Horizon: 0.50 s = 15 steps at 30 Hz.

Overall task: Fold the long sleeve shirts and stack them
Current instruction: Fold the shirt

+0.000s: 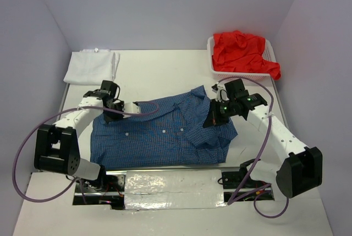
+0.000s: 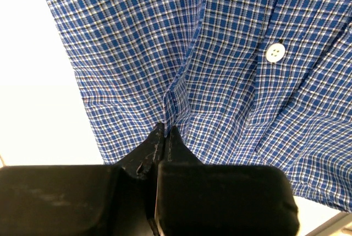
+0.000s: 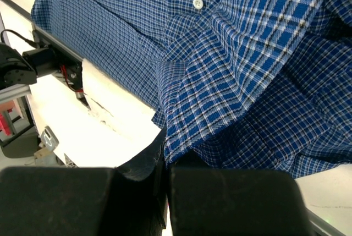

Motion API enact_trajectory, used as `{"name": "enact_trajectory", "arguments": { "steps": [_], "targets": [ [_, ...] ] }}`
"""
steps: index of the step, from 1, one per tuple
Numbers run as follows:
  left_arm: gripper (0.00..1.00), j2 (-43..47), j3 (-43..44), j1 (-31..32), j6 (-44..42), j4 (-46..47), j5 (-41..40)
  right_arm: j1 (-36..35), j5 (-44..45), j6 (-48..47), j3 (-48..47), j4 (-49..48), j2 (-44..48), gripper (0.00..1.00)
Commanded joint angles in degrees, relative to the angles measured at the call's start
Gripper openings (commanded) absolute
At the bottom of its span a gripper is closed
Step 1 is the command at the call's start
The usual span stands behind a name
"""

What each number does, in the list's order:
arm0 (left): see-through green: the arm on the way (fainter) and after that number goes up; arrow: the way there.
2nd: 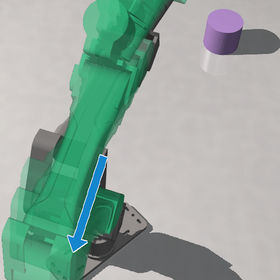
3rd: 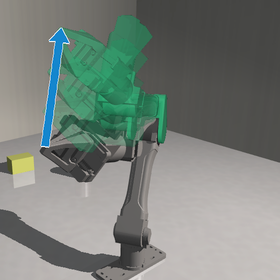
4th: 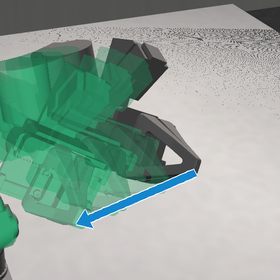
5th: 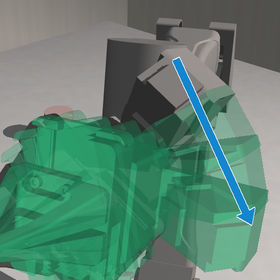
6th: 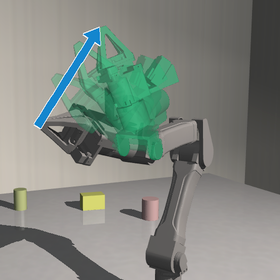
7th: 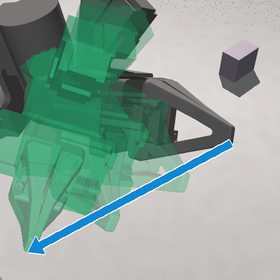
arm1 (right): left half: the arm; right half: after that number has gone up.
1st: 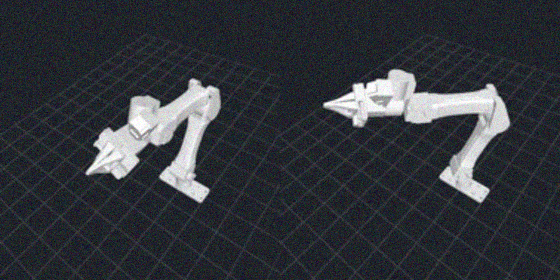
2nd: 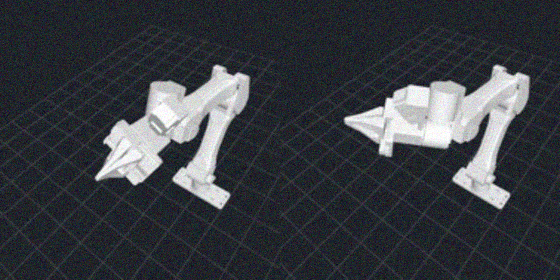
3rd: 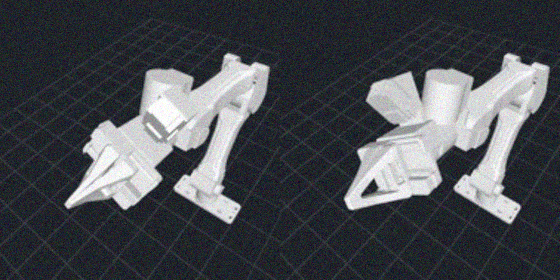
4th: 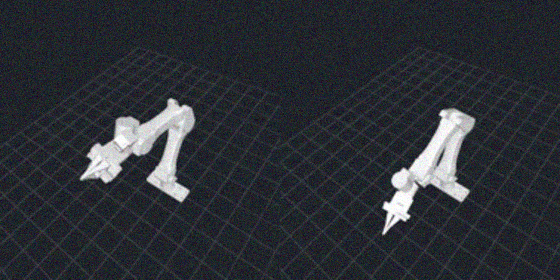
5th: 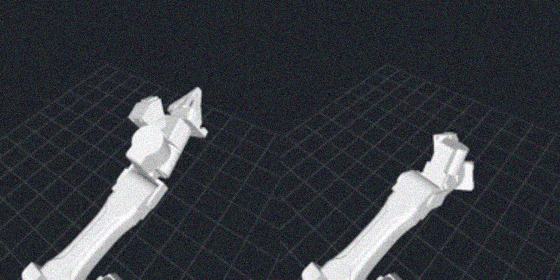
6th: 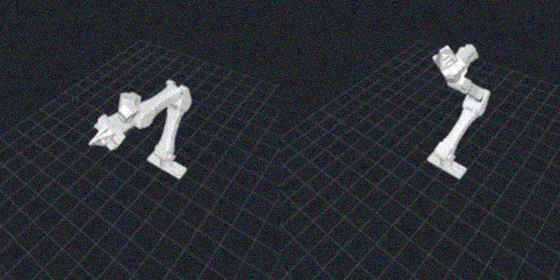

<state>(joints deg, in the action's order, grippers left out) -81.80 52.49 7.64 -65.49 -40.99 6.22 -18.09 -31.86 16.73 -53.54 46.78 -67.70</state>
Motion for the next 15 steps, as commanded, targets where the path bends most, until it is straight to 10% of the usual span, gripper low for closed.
{"name": "enact_trajectory", "arguments": {
  "steps": [1, 15],
  "targets": [
    [0.00, -1.9, 3.1, -0.5, 1.1, -3.3, 0.7, 0.7, 0.0, -1.5, -3.4, 0.3, -0.4, 0.01],
    [0.00, -4.1, 22.9, -9.7, -1.6, -0.4, -1.6, 9.2, -3.2, -9.0, -30.5, 17.7, -10.2, 0.00]
  ]
}}
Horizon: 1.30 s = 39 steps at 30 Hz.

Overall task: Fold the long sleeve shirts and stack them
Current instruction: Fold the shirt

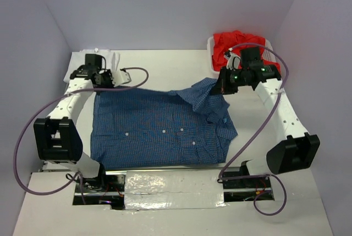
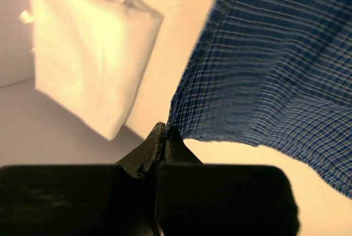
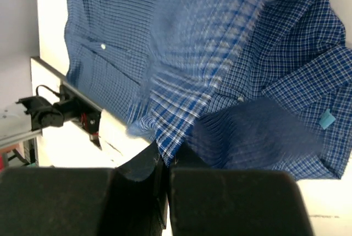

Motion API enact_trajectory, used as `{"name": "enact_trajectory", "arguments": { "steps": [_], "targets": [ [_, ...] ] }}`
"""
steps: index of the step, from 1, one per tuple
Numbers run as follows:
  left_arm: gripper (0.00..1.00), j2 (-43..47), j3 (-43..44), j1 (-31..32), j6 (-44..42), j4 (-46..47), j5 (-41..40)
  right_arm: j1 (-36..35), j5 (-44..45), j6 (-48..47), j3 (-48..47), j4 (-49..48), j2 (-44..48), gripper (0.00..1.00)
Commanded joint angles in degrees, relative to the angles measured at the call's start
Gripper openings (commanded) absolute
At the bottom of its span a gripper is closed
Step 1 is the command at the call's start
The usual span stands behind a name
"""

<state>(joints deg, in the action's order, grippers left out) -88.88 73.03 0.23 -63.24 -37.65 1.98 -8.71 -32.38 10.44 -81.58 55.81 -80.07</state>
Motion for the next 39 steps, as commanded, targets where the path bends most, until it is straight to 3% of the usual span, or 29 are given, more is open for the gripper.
{"name": "enact_trajectory", "arguments": {
  "steps": [1, 6, 11, 22, 27, 34, 39],
  "targets": [
    [0.00, 4.5, 1.3, -2.8, -5.9, -4.5, 3.7, -0.2, -4.0, -2.5, -0.6, 8.7, 3.6, 0.00],
    [0.00, 15.6, -14.0, -3.6, -19.2, -4.9, 4.4, -0.3, -6.6, -2.0, 11.7, 11.7, 11.8, 0.00],
    [0.00, 20.2, -25.8, -3.6, -25.4, -0.2, 0.3, -0.3, -10.2, -0.3, 20.2, 11.1, 18.4, 0.00],
    [0.00, 22.3, -35.3, -3.4, -37.0, 1.9, -1.6, -0.7, -12.3, 0.2, 30.2, 10.2, 22.7, 0.00],
    [0.00, 20.1, -33.8, -3.4, -35.5, 2.7, -1.6, -0.6, -12.4, 0.1, 31.0, 10.7, 23.2, 0.00],
    [0.00, 16.5, -22.3, -3.2, -25.7, 1.1, 4.3, -0.6, -11.2, -1.0, 28.0, 13.4, 22.8, 0.00],
    [0.00, 11.6, -19.0, -3.1, -22.0, 6.9, -0.8, -0.6, -13.0, 0.1, 25.2, 10.1, 18.9, 0.00]
  ]
}}
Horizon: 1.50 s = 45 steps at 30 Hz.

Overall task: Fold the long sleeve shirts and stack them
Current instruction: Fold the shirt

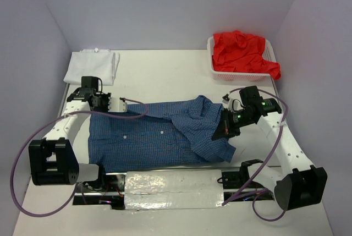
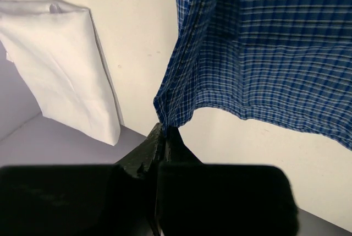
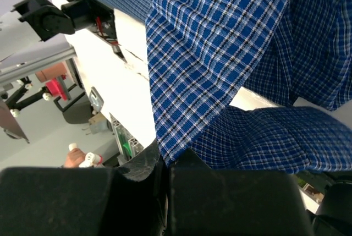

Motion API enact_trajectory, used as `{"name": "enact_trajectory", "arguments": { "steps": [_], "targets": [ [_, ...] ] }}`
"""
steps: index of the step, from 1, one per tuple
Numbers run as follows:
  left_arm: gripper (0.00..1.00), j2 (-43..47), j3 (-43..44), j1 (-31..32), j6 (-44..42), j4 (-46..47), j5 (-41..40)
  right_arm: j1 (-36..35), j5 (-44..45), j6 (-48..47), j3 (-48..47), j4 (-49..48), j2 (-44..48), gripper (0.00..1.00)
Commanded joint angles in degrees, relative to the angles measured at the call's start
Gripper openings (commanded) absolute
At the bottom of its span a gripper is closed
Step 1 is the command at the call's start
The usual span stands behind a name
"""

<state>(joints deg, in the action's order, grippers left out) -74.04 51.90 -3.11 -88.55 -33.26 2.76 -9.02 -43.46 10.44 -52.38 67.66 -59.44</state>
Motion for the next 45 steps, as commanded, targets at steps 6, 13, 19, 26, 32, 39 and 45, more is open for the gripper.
{"name": "enact_trajectory", "arguments": {
  "steps": [6, 13, 19, 26, 32, 39, 45],
  "targets": [
    [0.00, -1.2, 0.9, 0.0, -1.1, -4.0, -0.8, -0.3, 0.1, -2.8, -5.3, 1.5, -3.0, 0.00],
    [0.00, 5.2, -1.5, 0.0, -6.2, -15.7, 2.3, -0.3, -0.4, -2.9, -0.9, 2.9, 0.4, 0.00],
    [0.00, 6.8, -8.7, 0.1, -9.5, -16.0, 0.3, -0.2, -1.3, 0.6, 4.2, -0.2, 2.5, 0.00],
    [0.82, 3.4, -12.2, 0.5, -8.7, -3.7, -2.5, -0.3, -2.9, 2.6, 6.5, -7.1, -0.7, 0.00],
    [0.99, 1.2, 2.7, 4.9, 3.5, -6.5, 7.2, -0.1, -5.2, 5.0, 6.0, -14.6, -6.3, 0.02],
    [0.94, 2.6, 13.0, 24.9, 19.3, -1.4, 14.5, 0.1, -7.8, 8.2, 4.7, -22.2, -12.3, 0.01],
    [0.77, 4.3, 1.5, 58.5, 22.0, 17.5, 4.8, 0.7, -7.4, 10.5, 5.8, -27.3, -15.7, 0.00]
  ]
}}
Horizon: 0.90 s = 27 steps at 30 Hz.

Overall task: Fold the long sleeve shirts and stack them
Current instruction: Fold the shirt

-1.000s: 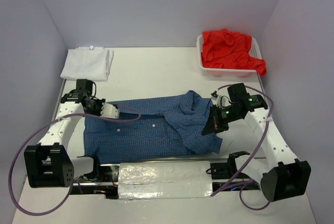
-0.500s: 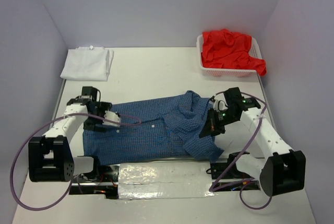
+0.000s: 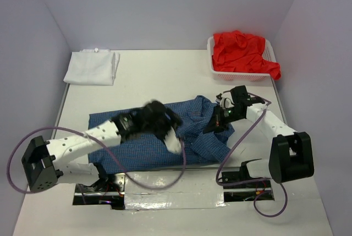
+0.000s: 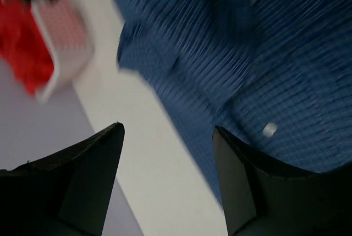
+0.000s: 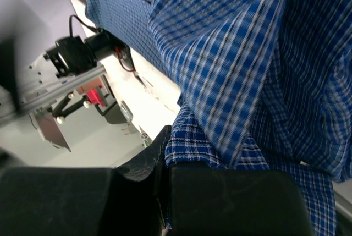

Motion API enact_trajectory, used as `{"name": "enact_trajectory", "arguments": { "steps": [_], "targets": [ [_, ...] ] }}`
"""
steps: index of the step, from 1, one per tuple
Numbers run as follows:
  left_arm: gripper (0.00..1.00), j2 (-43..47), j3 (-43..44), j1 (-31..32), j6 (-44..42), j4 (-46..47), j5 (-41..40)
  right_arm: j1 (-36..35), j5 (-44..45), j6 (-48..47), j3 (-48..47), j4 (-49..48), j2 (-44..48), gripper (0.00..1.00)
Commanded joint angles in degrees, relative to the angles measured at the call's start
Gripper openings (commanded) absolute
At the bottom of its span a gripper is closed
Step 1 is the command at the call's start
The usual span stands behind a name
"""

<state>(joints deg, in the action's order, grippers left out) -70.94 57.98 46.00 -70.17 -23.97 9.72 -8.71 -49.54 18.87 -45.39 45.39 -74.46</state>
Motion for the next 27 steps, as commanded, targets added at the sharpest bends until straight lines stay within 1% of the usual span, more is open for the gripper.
{"name": "enact_trajectory", "arguments": {
  "steps": [1, 2, 3, 4, 5, 6, 7, 9, 11, 14, 17, 18, 21, 22, 23, 25, 27],
  "targets": [
    [0.78, 0.5, -7.3, 15.7, 3.6, 11.1, -2.8, 0.5, -1.3, 2.5, -0.9, -6.3, -0.9, 0.00],
    [0.83, -1.4, -8.3, 18.2, 4.0, 13.9, -3.5, 0.5, -0.7, 2.9, -0.8, -6.8, -0.8, 0.00],
    [0.85, -2.8, -9.2, 20.2, 4.6, 19.2, -3.6, 0.4, -0.2, 3.4, -0.9, -7.1, -0.8, 0.00],
    [0.86, -4.2, -9.2, 22.8, 5.6, 21.8, -3.6, 0.5, 0.5, 3.8, -1.0, -7.5, -0.6, 0.00],
    [0.87, -7.2, -9.0, 23.7, 7.5, 24.1, -3.3, 0.5, 1.4, 4.2, -1.1, -7.9, -0.5, 0.00],
    [0.88, -8.8, -8.8, 24.5, 8.0, 30.3, -3.6, 0.5, 1.5, 5.5, -0.8, -8.9, -0.3, 0.00],
    [0.91, -11.7, -8.8, 26.1, 8.2, 33.3, -4.5, 0.5, 1.8, 5.9, -0.8, -9.4, 0.0, 0.00],
    [0.95, -14.7, -8.5, 29.1, 7.1, 40.1, -8.3, 0.5, 2.2, 7.3, -0.5, -10.9, 0.7, 0.00],
    [0.99, -18.4, -7.3, 30.4, 5.9, 41.7, -9.2, 0.5, 2.3, 7.6, -0.2, -11.4, 1.0, 0.00],
    [0.99, -22.3, -4.1, 31.0, 5.8, 41.0, -7.0, 0.5, 2.3, 7.1, 0.1, -11.2, 1.4, 0.00],
    [0.99, -25.9, -1.6, 31.0, 3.6, 37.2, -6.5, 0.5, 2.2, 6.7, 1.2, -11.4, 1.9, 0.00],
    [0.98, -27.0, -1.3, 31.0, 3.3, 36.3, -7.3, 0.4, 2.1, 6.6, 1.4, -11.4, 2.1, 0.00],
    [0.83, -30.7, -0.3, 30.9, 3.2, 35.9, -12.9, 0.5, 2.1, 6.1, 1.6, -10.9, 2.8, 0.00],
    [0.72, -32.1, 0.2, 30.8, 4.4, 36.3, -15.8, 0.5, 2.2, 6.0, 1.7, -10.8, 3.1, 0.00],
    [0.68, -32.5, 1.1, 30.7, 5.0, 36.7, -16.6, 0.5, 2.1, 5.6, 1.7, -10.5, 3.5, 0.00],
    [0.61, -32.9, 1.4, 30.3, 5.7, 36.5, -17.1, 0.5, 2.1, 5.5, 1.8, -10.2, 4.1, 0.00],
    [0.61, -33.0, 1.6, 30.3, 4.0, 34.3, -16.0, 0.5, 1.4, 5.6, 2.1, -10.6, 4.6, 0.00]
  ]
}}
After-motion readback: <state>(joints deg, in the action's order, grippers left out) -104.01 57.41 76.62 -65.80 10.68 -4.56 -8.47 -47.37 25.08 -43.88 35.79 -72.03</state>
